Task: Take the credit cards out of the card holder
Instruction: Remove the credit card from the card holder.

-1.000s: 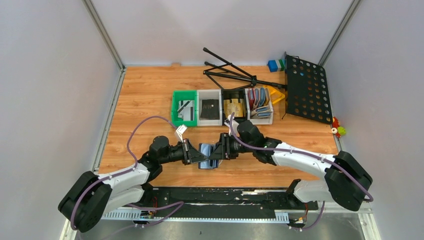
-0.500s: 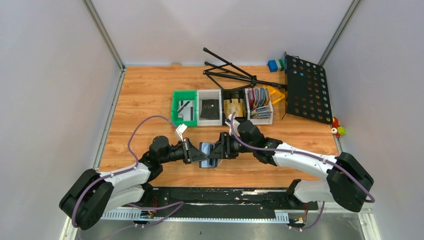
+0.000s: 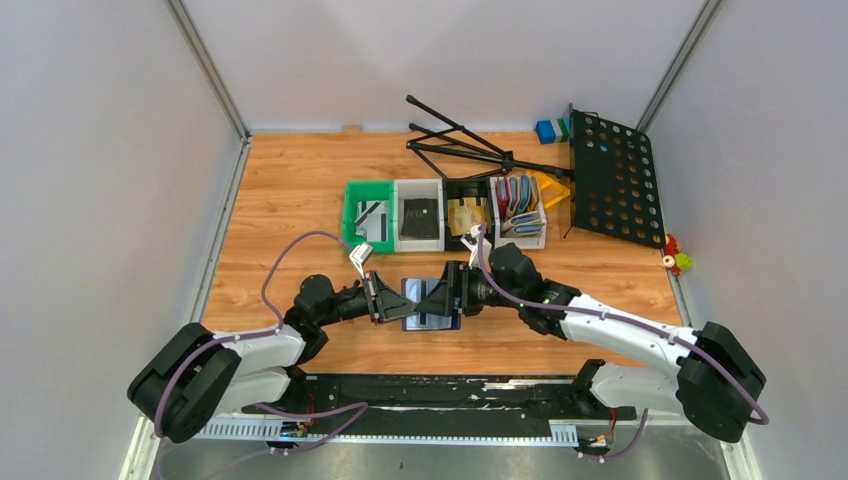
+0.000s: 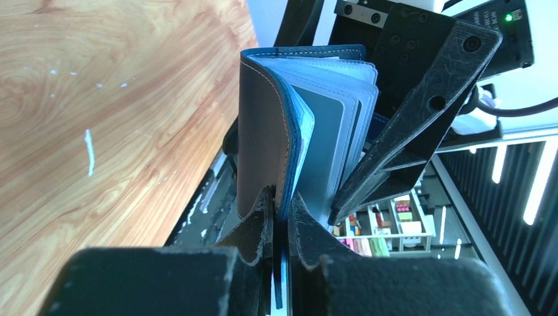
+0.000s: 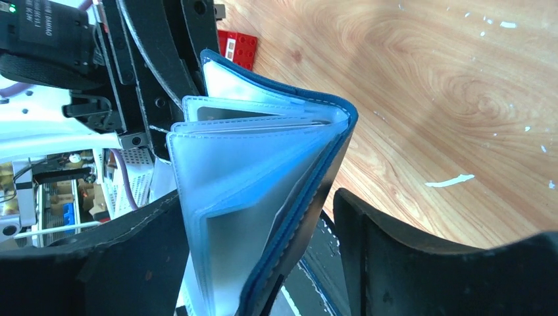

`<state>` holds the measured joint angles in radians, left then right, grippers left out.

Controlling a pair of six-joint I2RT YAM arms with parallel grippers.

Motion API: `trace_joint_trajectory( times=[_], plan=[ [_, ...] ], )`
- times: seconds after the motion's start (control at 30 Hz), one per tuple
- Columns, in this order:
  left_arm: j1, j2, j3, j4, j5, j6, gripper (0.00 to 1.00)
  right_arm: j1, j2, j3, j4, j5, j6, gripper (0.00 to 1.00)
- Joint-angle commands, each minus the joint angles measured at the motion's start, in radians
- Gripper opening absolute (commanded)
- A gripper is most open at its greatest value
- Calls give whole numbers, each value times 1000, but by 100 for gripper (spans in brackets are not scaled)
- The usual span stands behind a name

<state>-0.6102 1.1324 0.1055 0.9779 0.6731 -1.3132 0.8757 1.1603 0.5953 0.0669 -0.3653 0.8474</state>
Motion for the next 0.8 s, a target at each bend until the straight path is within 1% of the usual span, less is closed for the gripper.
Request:
trace_joint_trajectory(
  times=[0.0, 0.13, 0.3, 0.33, 0.57, 0.67, 0.77],
  plan=[
    [-7, 27, -3, 205, 18, -73, 0, 0, -62, 3, -26, 44, 1, 77],
    [-7, 41, -4, 242, 16, -95, 0, -6, -102, -2, -54, 53, 1, 77],
    [-7, 41, -5, 246, 14, -100, 0, -15, -139, -16, -63, 54, 8, 76],
    [-7, 42, -5, 246, 13, -101, 0, -16, -150, -17, -87, 57, 9, 75],
    [-7, 41, -1, 244, 9, -101, 0, -49, -215, -40, -155, 76, 15, 61],
    [-7, 47, 1, 244, 10, -100, 0, -67, -248, -56, -176, 79, 17, 57],
    [-6, 47, 3, 251, 14, -102, 0, -78, -275, -71, -179, 86, 20, 48]
  ],
)
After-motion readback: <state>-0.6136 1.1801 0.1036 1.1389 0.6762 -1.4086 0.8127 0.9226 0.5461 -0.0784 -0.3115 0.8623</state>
